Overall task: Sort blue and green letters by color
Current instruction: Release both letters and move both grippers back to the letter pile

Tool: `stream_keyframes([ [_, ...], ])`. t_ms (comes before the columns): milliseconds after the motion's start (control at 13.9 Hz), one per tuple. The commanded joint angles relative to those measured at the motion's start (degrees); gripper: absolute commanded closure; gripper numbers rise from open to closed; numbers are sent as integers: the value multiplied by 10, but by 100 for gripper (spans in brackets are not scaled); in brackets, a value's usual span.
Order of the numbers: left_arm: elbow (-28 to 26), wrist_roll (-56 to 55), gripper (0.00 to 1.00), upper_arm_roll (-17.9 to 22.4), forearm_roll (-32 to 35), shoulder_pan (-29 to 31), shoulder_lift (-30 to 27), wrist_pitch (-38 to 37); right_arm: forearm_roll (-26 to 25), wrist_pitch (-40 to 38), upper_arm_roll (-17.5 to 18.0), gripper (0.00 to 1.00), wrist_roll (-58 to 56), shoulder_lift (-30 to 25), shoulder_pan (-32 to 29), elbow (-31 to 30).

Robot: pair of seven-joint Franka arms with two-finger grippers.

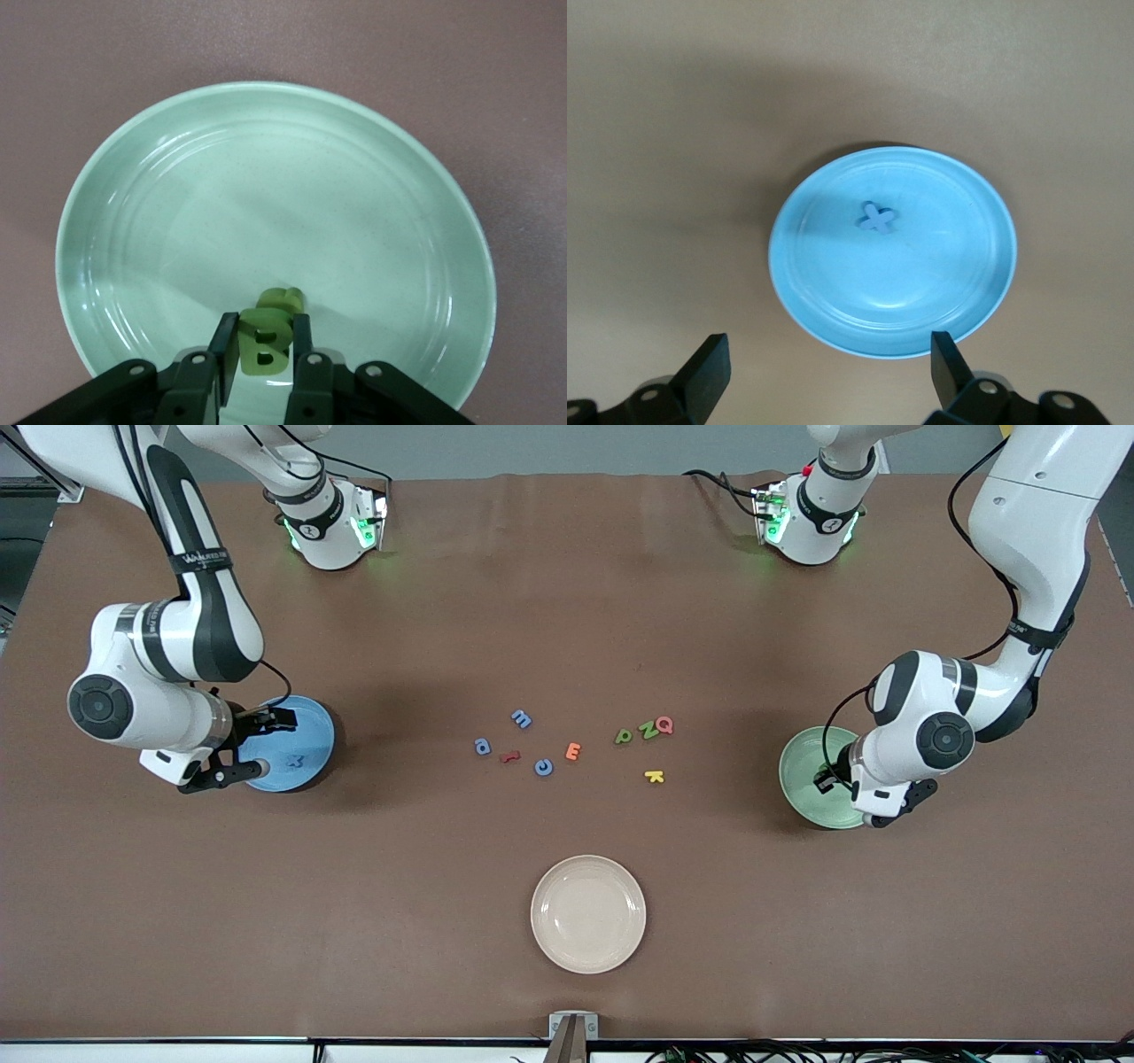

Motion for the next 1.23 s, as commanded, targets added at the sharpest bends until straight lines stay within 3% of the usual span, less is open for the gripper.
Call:
stream_keyframes([
  [0, -12, 3, 74, -2, 9, 3, -10, 12, 21, 6, 5, 0, 104, -30, 54, -21],
  [72, -9, 3, 48, -2, 9, 3, -9, 11, 34, 17, 5, 0, 124, -29, 75, -21],
  [144, -7, -2, 14, -2, 8, 3, -9, 11, 39, 38, 5, 0, 146, -27, 96, -24],
  [216, -2, -8, 0, -3, 7, 2, -10, 10, 39, 54, 5, 0, 163, -25, 112, -24],
  [360, 0, -11, 0, -11, 1, -5, -18, 5, 41, 94, 5, 0, 216, -14, 153, -24],
  [721, 0, -90, 1, -100, 1, -5, -29, 2, 41, 206, 5, 0, 352, 53, 232, -24],
  [1009, 0, -244, 5, -159, 1, -19, -23, 3, 41, 306, 5, 0, 430, 113, 285, -24],
  [1153, 0, -346, 7, -161, 1, -53, -18, 6, 40, 336, 5, 0, 435, 133, 294, -21],
])
